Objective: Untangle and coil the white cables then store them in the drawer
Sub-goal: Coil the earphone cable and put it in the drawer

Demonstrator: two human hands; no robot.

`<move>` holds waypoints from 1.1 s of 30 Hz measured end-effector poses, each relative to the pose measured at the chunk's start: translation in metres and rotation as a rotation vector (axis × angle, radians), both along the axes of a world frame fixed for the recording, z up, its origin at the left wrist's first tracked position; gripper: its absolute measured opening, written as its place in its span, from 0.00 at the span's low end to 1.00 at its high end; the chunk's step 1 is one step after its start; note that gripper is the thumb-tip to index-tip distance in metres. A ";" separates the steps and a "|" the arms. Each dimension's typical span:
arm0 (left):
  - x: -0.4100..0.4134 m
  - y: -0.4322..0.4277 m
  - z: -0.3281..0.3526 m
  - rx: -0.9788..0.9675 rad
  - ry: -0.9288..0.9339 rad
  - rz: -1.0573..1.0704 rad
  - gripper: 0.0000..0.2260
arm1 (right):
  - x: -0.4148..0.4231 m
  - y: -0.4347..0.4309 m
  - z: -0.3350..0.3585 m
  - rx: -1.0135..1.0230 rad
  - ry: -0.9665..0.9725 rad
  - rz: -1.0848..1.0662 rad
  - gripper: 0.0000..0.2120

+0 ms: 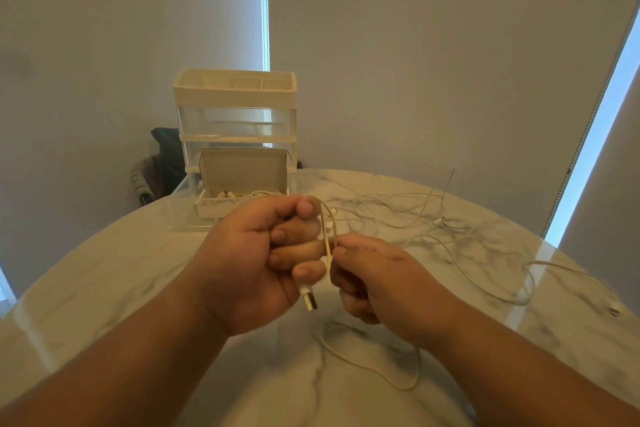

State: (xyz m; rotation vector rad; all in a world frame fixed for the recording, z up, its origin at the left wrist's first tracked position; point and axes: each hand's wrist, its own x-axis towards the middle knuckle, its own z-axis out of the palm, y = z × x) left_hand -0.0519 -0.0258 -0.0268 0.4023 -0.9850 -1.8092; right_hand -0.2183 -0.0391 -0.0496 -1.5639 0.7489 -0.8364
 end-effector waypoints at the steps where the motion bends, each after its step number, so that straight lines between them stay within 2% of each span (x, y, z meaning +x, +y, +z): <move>1: 0.003 0.000 0.001 -0.010 0.031 -0.012 0.15 | 0.001 0.004 0.002 0.000 -0.004 0.027 0.26; 4: 0.008 0.000 0.003 -0.053 0.070 -0.013 0.15 | 0.005 0.008 -0.002 -0.116 0.110 -0.007 0.23; 6: 0.008 0.001 0.002 -0.096 0.079 -0.002 0.16 | 0.008 0.005 -0.006 -0.211 0.202 -0.086 0.14; 8: 0.007 0.002 0.001 -0.126 0.067 0.049 0.15 | 0.008 0.002 -0.009 -0.261 0.227 -0.168 0.10; 10: 0.007 0.001 0.001 -0.130 0.035 0.144 0.15 | 0.008 0.001 -0.009 -0.398 0.311 -0.210 0.08; 13: 0.007 -0.001 0.002 -0.117 -0.022 0.242 0.16 | 0.011 0.004 -0.006 -0.532 0.523 -0.150 0.10; 19: -0.004 -0.004 -0.008 -0.046 -0.103 0.280 0.16 | 0.007 0.000 -0.007 -0.493 0.838 -0.126 0.15; 25: -0.002 -0.012 -0.012 -0.005 -0.211 0.402 0.12 | 0.002 -0.002 -0.007 -0.487 0.791 -0.122 0.10; 28: 0.002 -0.015 -0.010 -0.009 -0.272 0.484 0.12 | 0.000 -0.003 -0.005 -0.497 0.742 -0.166 0.12; 33: -0.005 -0.018 -0.013 0.056 -0.261 0.575 0.11 | 0.005 0.000 -0.008 -0.540 0.765 -0.126 0.13</move>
